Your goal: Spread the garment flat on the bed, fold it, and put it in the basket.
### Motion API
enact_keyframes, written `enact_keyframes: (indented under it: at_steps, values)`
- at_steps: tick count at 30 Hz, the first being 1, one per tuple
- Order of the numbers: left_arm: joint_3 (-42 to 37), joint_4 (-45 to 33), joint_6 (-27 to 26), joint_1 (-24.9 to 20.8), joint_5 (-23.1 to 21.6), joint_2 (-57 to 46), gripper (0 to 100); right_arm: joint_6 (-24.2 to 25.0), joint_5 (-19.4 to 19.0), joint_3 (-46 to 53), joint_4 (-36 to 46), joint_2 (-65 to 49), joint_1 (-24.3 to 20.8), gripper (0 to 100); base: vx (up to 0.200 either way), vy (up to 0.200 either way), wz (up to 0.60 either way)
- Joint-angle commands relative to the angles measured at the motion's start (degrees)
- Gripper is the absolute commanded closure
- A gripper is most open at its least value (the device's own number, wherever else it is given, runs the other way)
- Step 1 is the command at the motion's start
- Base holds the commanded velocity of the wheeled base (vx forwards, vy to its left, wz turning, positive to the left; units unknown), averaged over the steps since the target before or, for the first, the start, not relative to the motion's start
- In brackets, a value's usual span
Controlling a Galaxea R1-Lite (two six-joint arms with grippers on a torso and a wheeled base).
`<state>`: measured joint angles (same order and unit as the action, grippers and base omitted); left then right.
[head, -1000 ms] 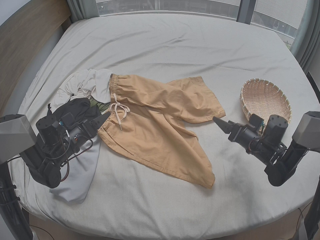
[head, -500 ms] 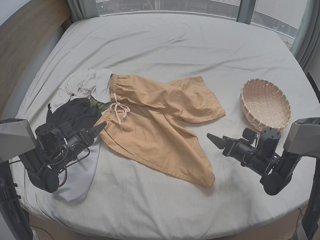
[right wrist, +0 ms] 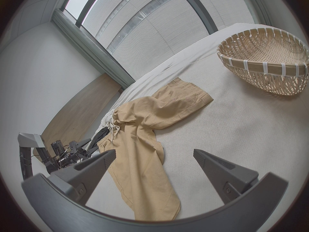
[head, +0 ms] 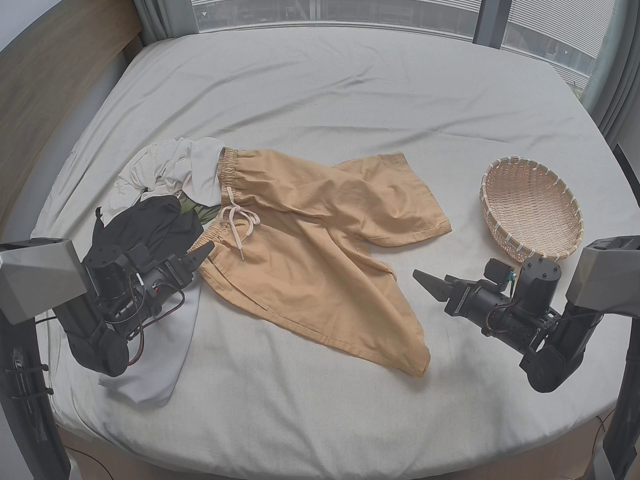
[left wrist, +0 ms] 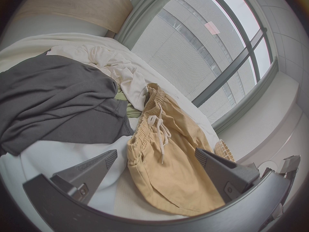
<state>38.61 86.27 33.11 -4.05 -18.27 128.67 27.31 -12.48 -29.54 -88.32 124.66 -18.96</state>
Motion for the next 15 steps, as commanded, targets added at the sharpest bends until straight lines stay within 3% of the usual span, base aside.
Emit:
enact_keyframes:
  at_steps: [1,7,8,15]
  values:
    - [2.79,-1.11,0.03,-0.17,-0.01,2.02,0,0.03,-0.09,0.18,-0.01,-0.30,-0.03,0,0.000,0.000,0.00]
    - [5.69,-1.90,0.03,-0.26,0.70,3.78,0,0.03,-0.09,0.62,-0.01,-0.47,-0.03,0,0.000,0.000,0.00]
    - [6.30,-1.99,0.03,-0.26,0.96,4.22,100,0.03,-0.09,0.71,-0.01,-0.47,-0.03,0,0.000,0.000,0.00]
    - [7.18,-2.34,0.03,-0.26,1.05,4.75,100,0.03,-0.17,1.41,-0.10,-0.47,-0.03,0,0.000,0.000,0.00]
